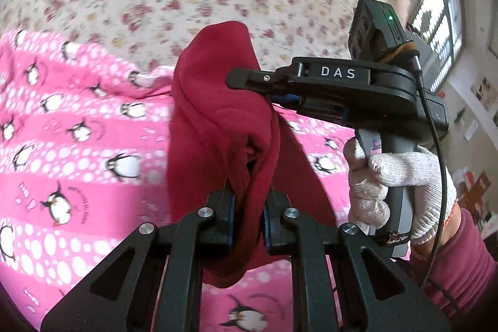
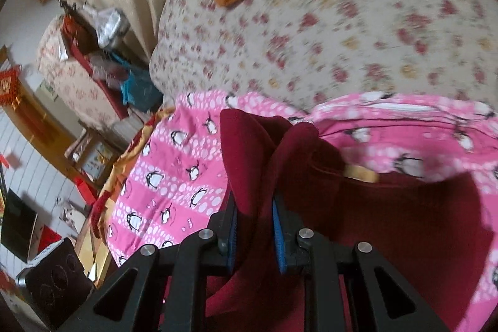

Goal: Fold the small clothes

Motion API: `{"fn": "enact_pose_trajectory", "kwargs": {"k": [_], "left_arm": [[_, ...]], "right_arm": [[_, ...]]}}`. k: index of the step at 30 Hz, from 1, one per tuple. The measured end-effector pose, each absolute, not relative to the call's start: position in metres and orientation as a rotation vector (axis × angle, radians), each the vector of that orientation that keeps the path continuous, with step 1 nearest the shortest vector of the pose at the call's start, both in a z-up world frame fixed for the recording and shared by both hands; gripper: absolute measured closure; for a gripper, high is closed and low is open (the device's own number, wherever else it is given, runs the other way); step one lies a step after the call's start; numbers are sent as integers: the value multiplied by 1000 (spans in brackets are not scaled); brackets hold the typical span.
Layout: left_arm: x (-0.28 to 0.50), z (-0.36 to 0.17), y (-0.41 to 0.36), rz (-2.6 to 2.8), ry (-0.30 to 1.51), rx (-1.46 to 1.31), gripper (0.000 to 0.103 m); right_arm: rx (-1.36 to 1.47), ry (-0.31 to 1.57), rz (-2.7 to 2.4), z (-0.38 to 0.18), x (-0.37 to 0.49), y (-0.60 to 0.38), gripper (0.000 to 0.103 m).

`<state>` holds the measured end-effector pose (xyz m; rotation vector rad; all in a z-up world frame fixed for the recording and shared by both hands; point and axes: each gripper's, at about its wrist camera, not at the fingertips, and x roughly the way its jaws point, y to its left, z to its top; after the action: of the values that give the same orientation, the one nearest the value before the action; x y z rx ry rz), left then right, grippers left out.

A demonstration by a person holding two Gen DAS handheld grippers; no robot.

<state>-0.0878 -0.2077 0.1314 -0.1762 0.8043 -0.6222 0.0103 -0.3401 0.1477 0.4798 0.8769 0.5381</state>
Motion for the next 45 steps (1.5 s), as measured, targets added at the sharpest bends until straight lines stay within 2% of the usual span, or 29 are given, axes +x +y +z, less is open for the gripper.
{"fn": "enact_pose_trajectory", "kwargs": {"k": [9,17,21,24,26,28,30,33,38,41,45], "left_arm": [[-104,133,-290,-718,842,-75,92],[-95,90,-357,-718,953,-16,92],[-90,74,-364,-681,982,-19,91],[-96,80,-360,-688,998,-1,80],[-103,90,-353,-725,996,7,50],[-111,103,-340,-750,965,3,42],[-116,115,-322,-746,933,2,42],[-113,119,-299,-672,908,30,42],[-95,89,-278,-515,952,51,42],[-92,63,-272,-498,1012,25,42],[-97,51,-269,-494,994,25,42]], "right_arm": [[565,823,447,141,-37,-429,85],[653,872,323,90,-48,-495,85],[672,917,275,59,-35,-503,85],[680,917,269,48,-31,-505,85],[682,917,271,50,-35,-509,85],[675,916,247,59,-44,-512,85],[658,903,252,71,-56,-512,83],[625,891,288,88,-71,-500,63],[437,951,330,97,-85,-456,62],[285,1010,267,79,-93,-440,65],[304,1033,275,61,-102,-446,65]]}}
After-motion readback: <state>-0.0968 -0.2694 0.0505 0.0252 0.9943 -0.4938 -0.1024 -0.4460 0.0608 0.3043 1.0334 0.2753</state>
